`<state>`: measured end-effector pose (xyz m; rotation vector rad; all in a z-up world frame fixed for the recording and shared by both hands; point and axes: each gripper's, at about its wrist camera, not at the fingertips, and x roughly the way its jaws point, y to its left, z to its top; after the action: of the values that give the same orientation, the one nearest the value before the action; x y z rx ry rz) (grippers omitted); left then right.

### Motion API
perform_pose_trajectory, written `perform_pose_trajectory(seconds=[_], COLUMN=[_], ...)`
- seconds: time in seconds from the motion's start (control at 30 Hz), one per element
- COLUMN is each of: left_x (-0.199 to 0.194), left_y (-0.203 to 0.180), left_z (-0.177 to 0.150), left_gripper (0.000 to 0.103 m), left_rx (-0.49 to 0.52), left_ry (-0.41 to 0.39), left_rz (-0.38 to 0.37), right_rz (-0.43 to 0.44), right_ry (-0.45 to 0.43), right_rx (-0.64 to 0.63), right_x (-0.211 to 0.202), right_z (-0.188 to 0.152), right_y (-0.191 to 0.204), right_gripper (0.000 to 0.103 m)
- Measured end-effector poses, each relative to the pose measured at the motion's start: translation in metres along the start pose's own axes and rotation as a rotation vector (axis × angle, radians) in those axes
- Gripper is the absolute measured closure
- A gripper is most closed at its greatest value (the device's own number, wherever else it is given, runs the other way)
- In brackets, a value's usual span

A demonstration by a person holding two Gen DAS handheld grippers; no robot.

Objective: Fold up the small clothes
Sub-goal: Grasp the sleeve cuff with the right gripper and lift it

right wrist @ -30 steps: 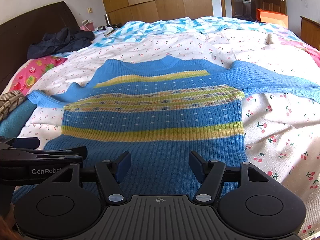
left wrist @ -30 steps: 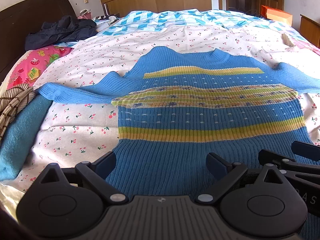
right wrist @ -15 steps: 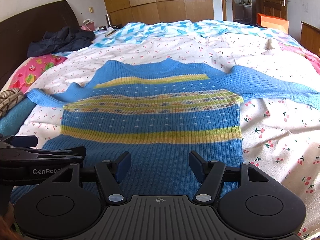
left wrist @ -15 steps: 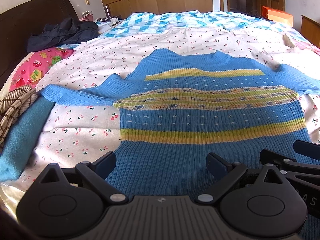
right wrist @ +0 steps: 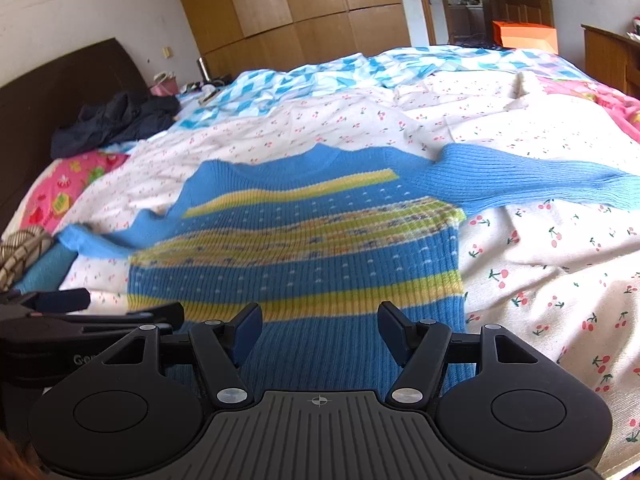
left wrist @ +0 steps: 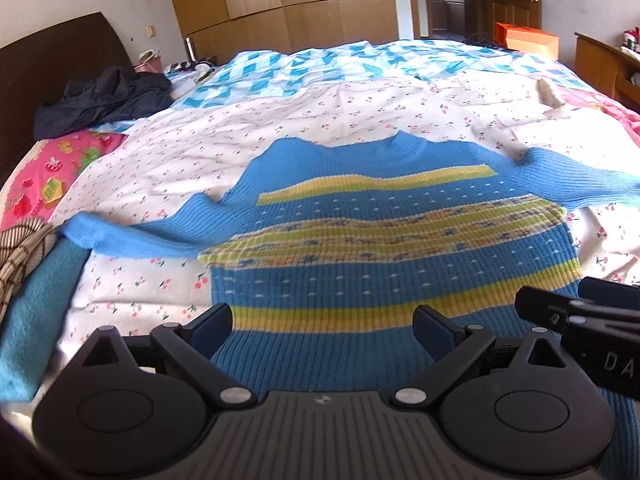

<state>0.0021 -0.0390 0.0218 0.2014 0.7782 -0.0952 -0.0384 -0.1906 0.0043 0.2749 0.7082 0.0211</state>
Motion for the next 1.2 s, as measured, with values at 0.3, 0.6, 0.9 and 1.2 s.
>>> perform_pose_trajectory(seconds=[0.3, 0.6, 0.9, 1.2], left_x=[0.006, 0.02, 0.034, 0.036], left_y=[-0.066, -0.136, -0.171, -0.167], left_z=[0.05, 0.075, 0.085, 0.077], left_gripper=[0.002, 0.002, 0.002, 0.002], left_rx=[0.118, 0.179, 0.185, 0.189], left_ry=[-0.102, -0.125, -0.093, -0.073], left_rz=[-0.132, -0.258, -0.325, -0.333], right_rz=[-0.133, -0.209, -0.224, -0.203], right_ry=[-0.156, -0.223, -0.269, -0.312], right_rx=[0.226, 0.674, 0.91, 0.959], right_x=[-0.023, -0.026, -0.011, -0.011], right_z=[0.046, 0.053, 0.048, 0.048], right_y=[-0.104, -0.268, -0.343, -0.35], right_gripper=[0.039, 0.039, 0.061, 0.093])
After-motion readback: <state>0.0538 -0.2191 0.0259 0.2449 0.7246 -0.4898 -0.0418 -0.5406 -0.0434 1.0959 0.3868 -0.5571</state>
